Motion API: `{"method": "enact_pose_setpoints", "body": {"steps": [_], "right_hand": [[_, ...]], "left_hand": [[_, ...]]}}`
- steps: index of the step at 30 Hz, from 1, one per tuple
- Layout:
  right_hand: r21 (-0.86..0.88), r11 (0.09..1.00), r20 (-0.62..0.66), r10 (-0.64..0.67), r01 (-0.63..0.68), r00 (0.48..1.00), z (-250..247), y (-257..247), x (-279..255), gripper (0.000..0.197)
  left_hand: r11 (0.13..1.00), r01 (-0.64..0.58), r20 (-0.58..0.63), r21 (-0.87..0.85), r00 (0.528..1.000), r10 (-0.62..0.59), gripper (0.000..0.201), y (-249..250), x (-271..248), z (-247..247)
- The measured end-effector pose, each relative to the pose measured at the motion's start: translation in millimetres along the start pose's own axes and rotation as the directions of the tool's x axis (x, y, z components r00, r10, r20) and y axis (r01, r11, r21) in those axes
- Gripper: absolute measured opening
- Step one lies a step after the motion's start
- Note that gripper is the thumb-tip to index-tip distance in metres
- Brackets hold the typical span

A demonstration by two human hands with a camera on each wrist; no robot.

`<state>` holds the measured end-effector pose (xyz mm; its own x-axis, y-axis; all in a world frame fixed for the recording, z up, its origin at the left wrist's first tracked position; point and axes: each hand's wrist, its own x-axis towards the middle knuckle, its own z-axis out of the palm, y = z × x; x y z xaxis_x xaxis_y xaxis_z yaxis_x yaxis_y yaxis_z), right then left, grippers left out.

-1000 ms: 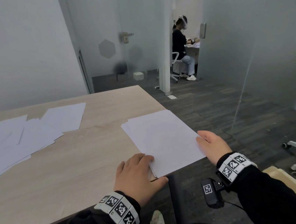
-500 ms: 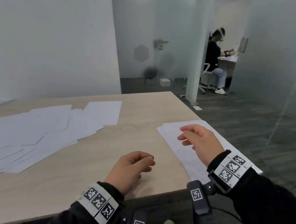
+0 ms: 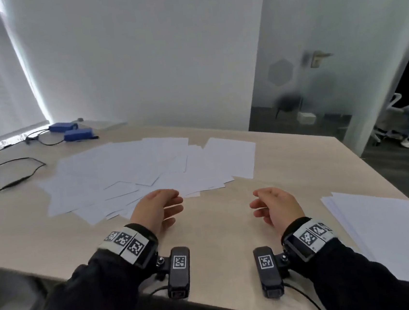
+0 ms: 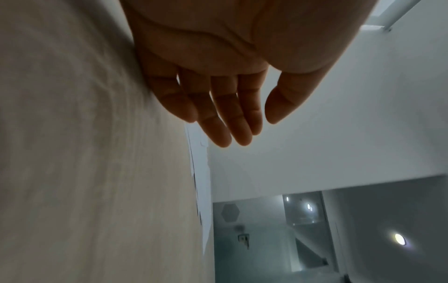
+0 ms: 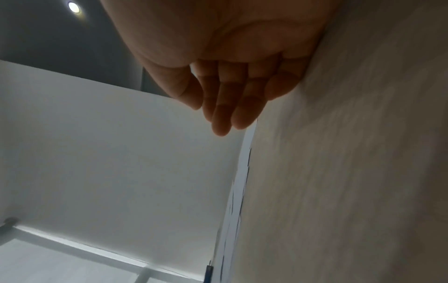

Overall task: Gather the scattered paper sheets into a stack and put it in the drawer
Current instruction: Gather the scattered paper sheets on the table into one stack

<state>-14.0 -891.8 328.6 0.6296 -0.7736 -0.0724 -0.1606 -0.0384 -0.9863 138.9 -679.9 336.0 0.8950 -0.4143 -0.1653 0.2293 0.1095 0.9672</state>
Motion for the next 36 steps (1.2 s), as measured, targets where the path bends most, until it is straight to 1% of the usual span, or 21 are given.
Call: {"method": "enact_pose_setpoints", "body": {"steps": [2, 3, 5, 7, 10, 12, 14, 16, 18, 19, 21, 23, 25, 27, 29, 32, 33, 34, 36], "right_hand": [[-0.061, 0.996, 0.033, -0.062, 0.064, 0.998, 13.3, 2.3, 12.2, 0.012], [-0.089, 0.992, 0.051, -0.087, 0.092, 0.995, 18.5, 3.2, 18.1, 0.012], [-0.132, 0.983, 0.078, -0.119, 0.129, 0.990, 26.2, 3.0, 29.7, 0.012], [-0.168, 0.973, 0.105, -0.139, 0.156, 0.985, 33.8, 2.1, 44.8, 0.012], [-0.220, 0.956, 0.114, -0.171, 0.193, 0.979, 43.9, 1.0, 67.1, 0.012], [-0.272, 0.939, 0.093, -0.194, 0.212, 0.977, 48.3, 0.8, 82.0, 0.010], [-0.328, 0.923, 0.063, -0.192, 0.202, 0.979, 49.4, 1.0, 98.4, 0.008], [-0.407, 0.899, 0.021, -0.166, 0.160, 0.986, 47.6, 1.5, 114.9, 0.006], [-0.523, 0.845, -0.004, -0.135, 0.113, 0.991, 45.2, -2.1, 124.8, 0.011], [-0.578, 0.810, -0.007, -0.122, 0.096, 0.992, 44.1, -4.0, 128.9, 0.016], [-0.665, 0.743, 0.023, -0.088, 0.081, 0.996, 42.9, -7.7, 135.6, 0.029], [-0.721, 0.691, 0.071, -0.012, 0.060, 0.997, 43.6, -7.9, 146.0, 0.038], [-0.754, 0.653, 0.148, 0.063, 0.072, 0.987, 47.4, -6.5, 157.5, 0.035], [-0.782, 0.609, 0.221, 0.078, 0.129, 0.972, 52.0, -4.3, 163.8, 0.031], [-0.772, 0.613, 0.268, 0.073, 0.168, 0.961, 55.3, -3.2, 165.3, 0.035], [-0.704, 0.696, 0.237, 0.037, 0.145, 0.971, 54.0, -3.1, 161.4, 0.039], [-0.690, 0.708, 0.236, 0.022, 0.152, 0.971, 52.8, -3.9, 158.0, 0.040], [-0.677, 0.719, 0.235, 0.006, 0.159, 0.972, 51.7, -5.2, 153.9, 0.040], [-0.616, 0.773, 0.208, -0.026, 0.151, 0.978, 49.0, -3.1, 150.4, 0.036]], "left_hand": [[0.999, -0.045, -0.045, 0.004, 0.998, 0.045, 0.008, 0.2, 14.3, -6.8], [0.995, -0.086, -0.066, 0.046, 0.994, 0.089, 0.008, 0.3, 21.3, -9.2], [0.963, -0.183, -0.092, 0.201, 0.975, 0.204, 0.007, -0.7, 33.0, -11.8], [0.908, -0.261, -0.076, 0.328, 0.951, 0.300, 0.007, -2.2, 46.8, -12.3], [0.827, -0.310, 0.002, 0.468, 0.937, 0.350, 0.008, -3.2, 67.4, -6.9], [0.778, -0.329, 0.073, 0.535, 0.936, 0.345, 0.012, -4.4, 81.4, 1.2], [0.741, -0.332, 0.127, 0.583, 0.939, 0.321, 0.017, -5.9, 95.5, 11.6], [0.713, -0.309, 0.149, 0.629, 0.948, 0.280, 0.022, -8.1, 110.6, 22.8], [0.681, -0.276, 0.147, 0.679, 0.959, 0.242, 0.024, -12.1, 124.8, 31.3], [0.649, -0.263, 0.151, 0.713, 0.963, 0.224, 0.025, -13.3, 129.5, 34.5], [0.558, -0.257, 0.187, 0.789, 0.966, 0.179, 0.028, -15.0, 136.4, 38.3], [0.451, -0.265, 0.240, 0.852, 0.964, 0.112, 0.034, -13.8, 140.7, 40.1], [0.361, -0.291, 0.287, 0.886, 0.956, 0.066, 0.035, -11.6, 143.7, 40.1], [0.333, -0.303, 0.307, 0.893, 0.951, 0.042, 0.036, -8.5, 145.1, 37.4], [0.365, -0.293, 0.300, 0.884, 0.953, 0.040, 0.034, -6.1, 145.3, 32.3], [0.431, -0.266, 0.252, 0.862, 0.963, 0.092, 0.027, -5.2, 144.8, 26.3], [0.425, -0.249, 0.222, 0.870, 0.968, 0.113, 0.028, -5.1, 144.0, 25.3], [0.393, -0.227, 0.191, 0.891, 0.973, 0.130, 0.031, -4.4, 142.8, 24.6], [0.299, -0.192, 0.151, 0.935, 0.976, 0.154, 0.041, -3.0, 142.8, 22.8]]}}
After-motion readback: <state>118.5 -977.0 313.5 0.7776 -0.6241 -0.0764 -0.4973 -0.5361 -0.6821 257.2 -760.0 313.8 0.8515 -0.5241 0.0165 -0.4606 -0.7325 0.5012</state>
